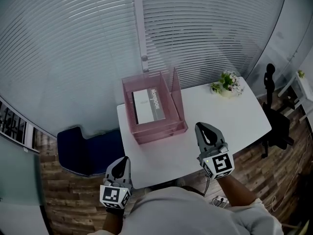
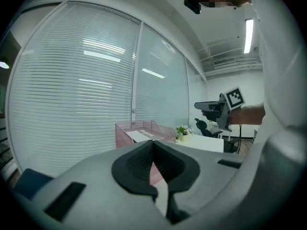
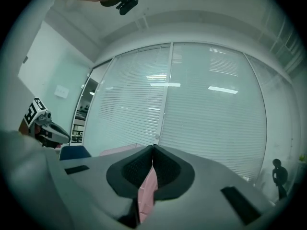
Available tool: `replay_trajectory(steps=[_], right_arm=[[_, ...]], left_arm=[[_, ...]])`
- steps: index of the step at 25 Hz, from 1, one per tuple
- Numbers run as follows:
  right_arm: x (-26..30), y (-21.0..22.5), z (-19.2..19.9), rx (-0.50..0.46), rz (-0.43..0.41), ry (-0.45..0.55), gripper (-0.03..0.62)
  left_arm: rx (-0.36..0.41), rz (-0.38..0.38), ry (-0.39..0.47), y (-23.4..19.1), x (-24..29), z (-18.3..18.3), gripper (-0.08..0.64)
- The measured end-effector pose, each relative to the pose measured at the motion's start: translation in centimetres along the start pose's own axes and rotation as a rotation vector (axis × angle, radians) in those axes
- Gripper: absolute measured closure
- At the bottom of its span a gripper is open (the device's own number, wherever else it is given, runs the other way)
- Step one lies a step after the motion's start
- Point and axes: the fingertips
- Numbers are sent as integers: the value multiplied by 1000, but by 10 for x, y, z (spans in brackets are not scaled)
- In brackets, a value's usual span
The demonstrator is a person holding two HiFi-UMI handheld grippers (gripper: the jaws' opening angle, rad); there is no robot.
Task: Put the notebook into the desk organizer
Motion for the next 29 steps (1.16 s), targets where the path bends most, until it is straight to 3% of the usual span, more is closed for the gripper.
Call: replay_trajectory(steps=[9, 29], right_arm=[[-12, 7, 10, 31, 18, -4, 578], [4, 7, 9, 7, -33, -2, 578]], left_arm=[[6, 12, -3, 11, 9, -2, 552], [-10, -6, -18, 14, 19, 1, 552]])
Point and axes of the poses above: the fingertips, and each gripper's own axes: x forward along the fingers, y to its right, z out of its underside, and after that the axes turned 8 degrees about -y, right-handed
